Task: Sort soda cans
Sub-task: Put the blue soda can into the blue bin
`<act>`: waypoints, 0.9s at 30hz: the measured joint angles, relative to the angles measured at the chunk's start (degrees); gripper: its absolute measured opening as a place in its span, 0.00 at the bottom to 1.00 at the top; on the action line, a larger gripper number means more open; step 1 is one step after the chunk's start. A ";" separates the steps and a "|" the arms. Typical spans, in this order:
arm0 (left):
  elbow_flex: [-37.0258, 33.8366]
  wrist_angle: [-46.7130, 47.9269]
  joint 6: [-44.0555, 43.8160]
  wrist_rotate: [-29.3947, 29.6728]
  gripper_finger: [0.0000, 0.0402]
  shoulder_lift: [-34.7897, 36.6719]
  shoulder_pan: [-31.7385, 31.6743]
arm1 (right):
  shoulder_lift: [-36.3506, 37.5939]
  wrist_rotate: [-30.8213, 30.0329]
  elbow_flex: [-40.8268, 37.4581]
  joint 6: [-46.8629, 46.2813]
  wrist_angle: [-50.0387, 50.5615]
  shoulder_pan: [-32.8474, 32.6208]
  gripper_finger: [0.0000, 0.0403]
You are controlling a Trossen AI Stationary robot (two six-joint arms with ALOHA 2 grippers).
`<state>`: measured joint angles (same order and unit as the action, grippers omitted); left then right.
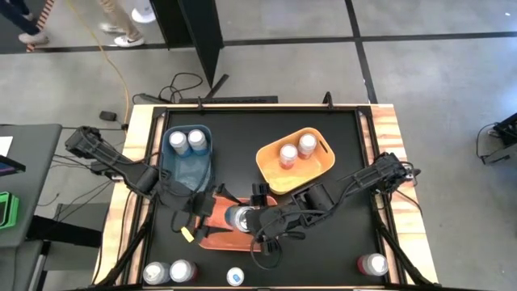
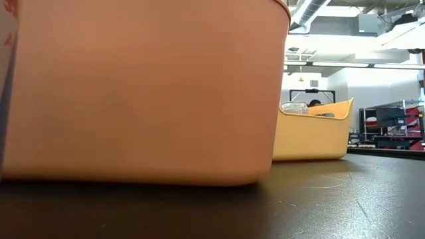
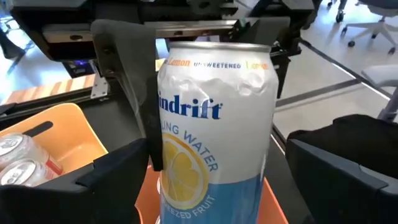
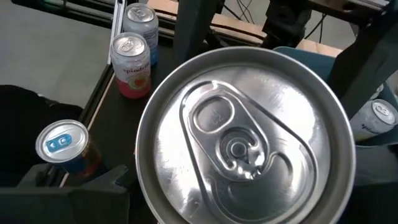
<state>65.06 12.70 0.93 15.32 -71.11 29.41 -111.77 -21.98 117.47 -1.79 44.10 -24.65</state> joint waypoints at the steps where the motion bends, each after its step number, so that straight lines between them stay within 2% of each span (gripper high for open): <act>1: 0.00 -0.08 0.06 -0.08 0.93 -0.34 -0.02 | 0.00 0.03 0.00 -0.08 0.04 0.14 0.70; 21: -0.17 0.42 -0.44 0.20 0.93 -5.13 -1.06 | 0.09 -0.05 0.02 1.86 -4.80 1.29 0.70; 24: -0.17 -0.04 -0.64 0.55 0.88 -5.10 -1.35 | 0.11 -0.08 0.07 1.82 -4.30 1.29 0.70; 27: -0.20 -0.05 -0.22 1.00 0.78 -5.00 -1.40 | 0.11 0.04 0.07 1.86 -4.36 1.26 0.70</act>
<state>64.86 12.66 0.71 16.32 -76.11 28.01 -111.66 -21.95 117.54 0.08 39.74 -23.39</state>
